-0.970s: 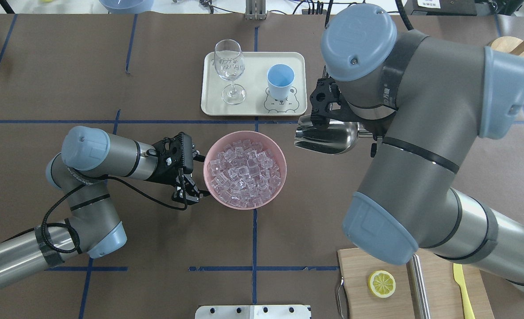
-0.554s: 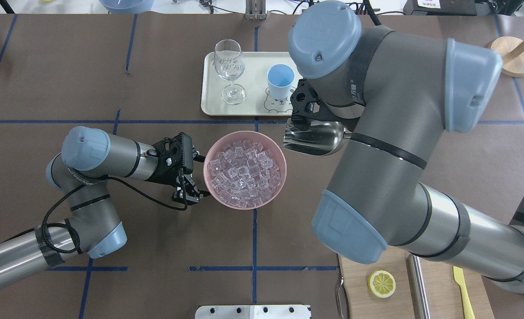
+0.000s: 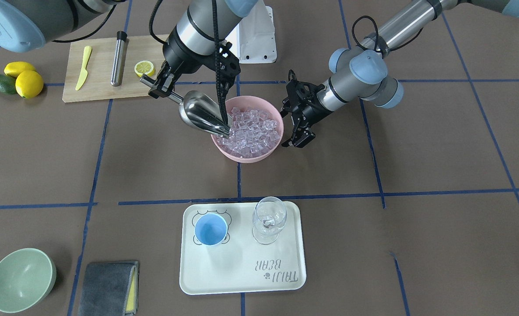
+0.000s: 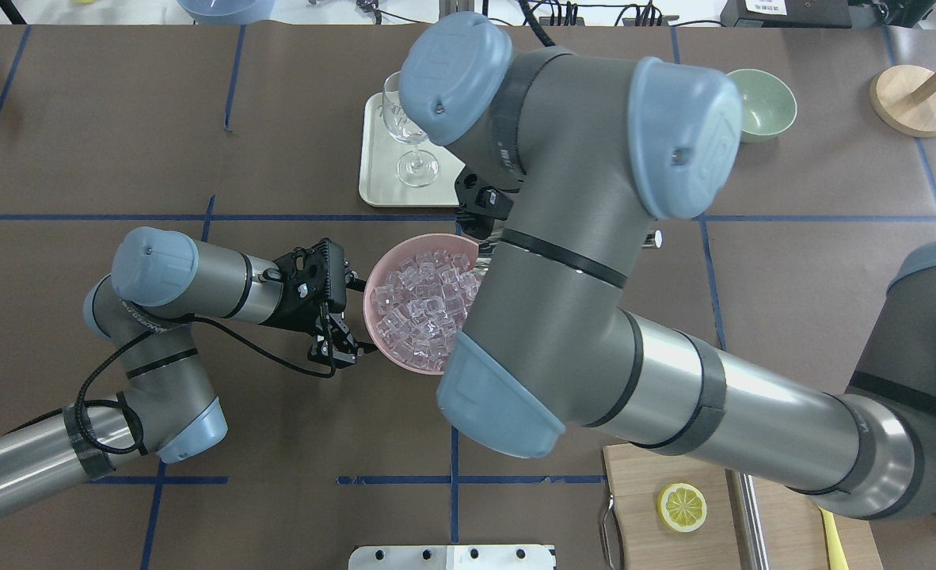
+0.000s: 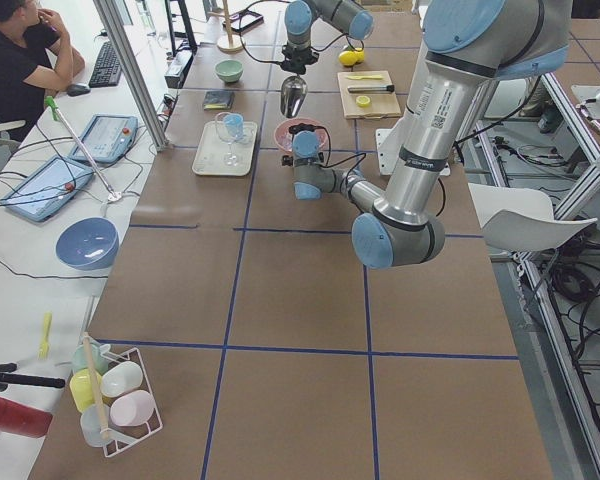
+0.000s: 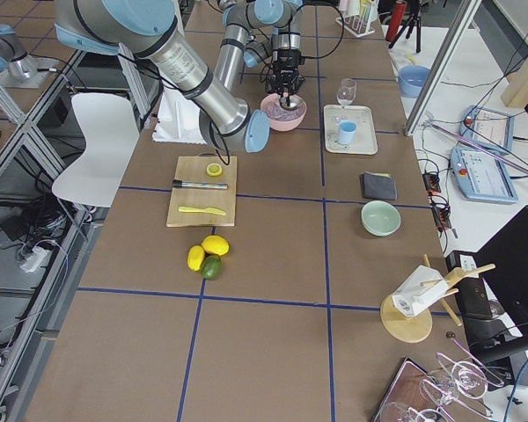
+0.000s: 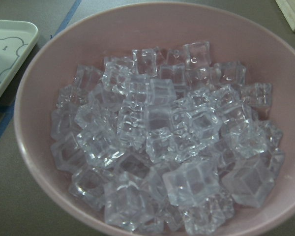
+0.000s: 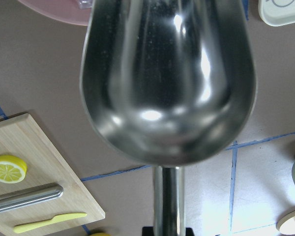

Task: Put ice in cup with scoop
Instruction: 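Swing the scoop over and lower it into the ice in the pink bowl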

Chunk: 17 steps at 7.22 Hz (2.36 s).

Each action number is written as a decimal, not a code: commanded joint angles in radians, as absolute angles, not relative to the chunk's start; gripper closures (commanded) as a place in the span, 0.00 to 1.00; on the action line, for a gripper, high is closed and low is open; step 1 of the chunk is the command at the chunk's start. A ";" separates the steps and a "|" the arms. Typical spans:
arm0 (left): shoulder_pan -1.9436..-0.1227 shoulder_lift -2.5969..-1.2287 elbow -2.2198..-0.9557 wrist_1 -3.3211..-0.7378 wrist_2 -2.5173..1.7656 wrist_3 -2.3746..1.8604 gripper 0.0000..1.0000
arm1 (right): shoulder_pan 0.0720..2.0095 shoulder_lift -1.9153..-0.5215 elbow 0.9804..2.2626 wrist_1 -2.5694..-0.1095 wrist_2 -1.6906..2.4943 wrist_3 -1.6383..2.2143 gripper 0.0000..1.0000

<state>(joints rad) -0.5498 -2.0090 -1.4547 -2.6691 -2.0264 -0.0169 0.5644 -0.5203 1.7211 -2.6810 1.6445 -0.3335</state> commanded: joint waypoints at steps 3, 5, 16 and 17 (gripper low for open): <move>-0.549 -2.010 -1.454 -2.669 -2.026 -0.017 0.00 | 0.516 -0.465 1.595 -2.737 1.600 -0.333 1.00; -0.549 -2.008 -1.454 -2.669 -2.026 -0.017 0.00 | 0.508 -0.410 1.510 -2.747 1.582 -0.333 1.00; -0.538 -2.025 -1.440 -2.701 -2.025 -0.018 0.00 | 0.439 -0.405 1.466 -2.772 1.517 -0.287 1.00; -0.538 -2.026 -1.442 -2.701 -2.025 -0.018 0.00 | 0.431 -0.406 1.451 -2.751 1.517 -0.270 1.00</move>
